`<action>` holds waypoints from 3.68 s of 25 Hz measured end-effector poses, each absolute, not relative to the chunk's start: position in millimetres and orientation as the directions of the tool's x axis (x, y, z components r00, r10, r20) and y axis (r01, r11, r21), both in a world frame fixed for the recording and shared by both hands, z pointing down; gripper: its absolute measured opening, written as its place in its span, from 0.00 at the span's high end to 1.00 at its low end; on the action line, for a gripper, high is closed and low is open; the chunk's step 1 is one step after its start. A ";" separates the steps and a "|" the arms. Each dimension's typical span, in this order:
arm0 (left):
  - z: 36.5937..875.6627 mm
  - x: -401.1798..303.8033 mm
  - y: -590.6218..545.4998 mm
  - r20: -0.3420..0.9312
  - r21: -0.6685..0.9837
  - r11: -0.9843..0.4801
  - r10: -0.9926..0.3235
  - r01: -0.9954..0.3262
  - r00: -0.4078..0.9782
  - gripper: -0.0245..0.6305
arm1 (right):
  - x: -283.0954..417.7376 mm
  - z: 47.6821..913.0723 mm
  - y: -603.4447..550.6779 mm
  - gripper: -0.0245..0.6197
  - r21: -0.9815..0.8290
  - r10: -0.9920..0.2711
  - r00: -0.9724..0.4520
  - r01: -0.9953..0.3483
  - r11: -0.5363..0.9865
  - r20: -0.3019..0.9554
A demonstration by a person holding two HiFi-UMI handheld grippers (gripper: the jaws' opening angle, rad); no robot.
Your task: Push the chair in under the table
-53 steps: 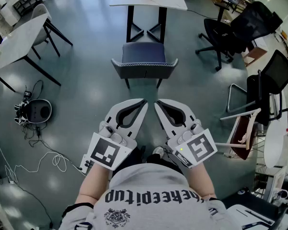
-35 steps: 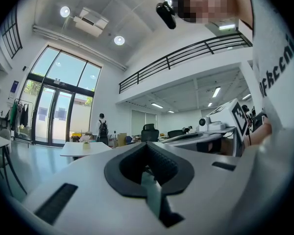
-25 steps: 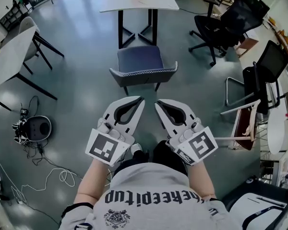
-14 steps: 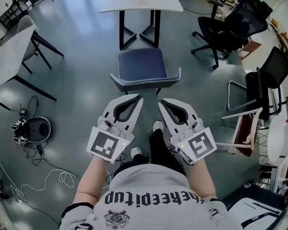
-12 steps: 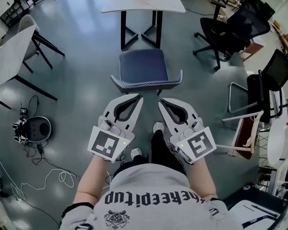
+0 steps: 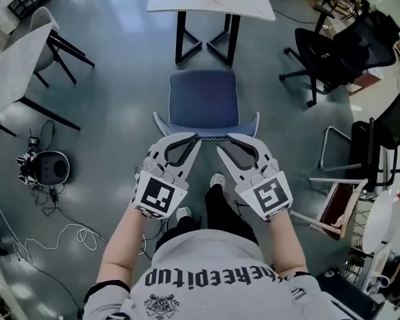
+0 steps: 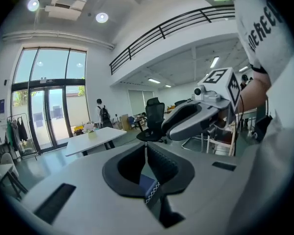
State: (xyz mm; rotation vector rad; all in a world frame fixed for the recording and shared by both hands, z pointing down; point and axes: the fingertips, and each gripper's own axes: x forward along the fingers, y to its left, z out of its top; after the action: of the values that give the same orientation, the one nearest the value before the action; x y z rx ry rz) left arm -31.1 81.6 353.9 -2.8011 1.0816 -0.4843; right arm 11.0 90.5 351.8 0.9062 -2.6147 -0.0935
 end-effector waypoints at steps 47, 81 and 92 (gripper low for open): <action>529.0 -11.5 45.2 0.784 -0.332 -0.908 -0.417 -0.256 0.460 0.78 | 48.8 520.2 45.7 0.79 0.339 -0.407 -0.526 -0.225 0.913 0.747; 533.7 -3.7 30.0 0.773 -0.377 -0.896 -0.444 -0.234 0.454 0.83 | 52.0 515.5 34.8 0.79 0.367 -0.429 -0.548 -0.226 0.903 0.719; 534.1 -22.4 -22.4 0.772 -0.390 -0.899 -0.436 -0.196 0.463 0.83 | 33.5 514.7 -14.7 0.79 0.390 -0.477 -0.520 -0.275 0.879 0.708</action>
State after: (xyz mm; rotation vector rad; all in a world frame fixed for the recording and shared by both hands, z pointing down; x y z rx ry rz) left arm -22.4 -22.4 534.1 -2.4674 0.5446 -1.4088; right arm 33.5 -14.7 514.7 0.5411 -2.1476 -0.2862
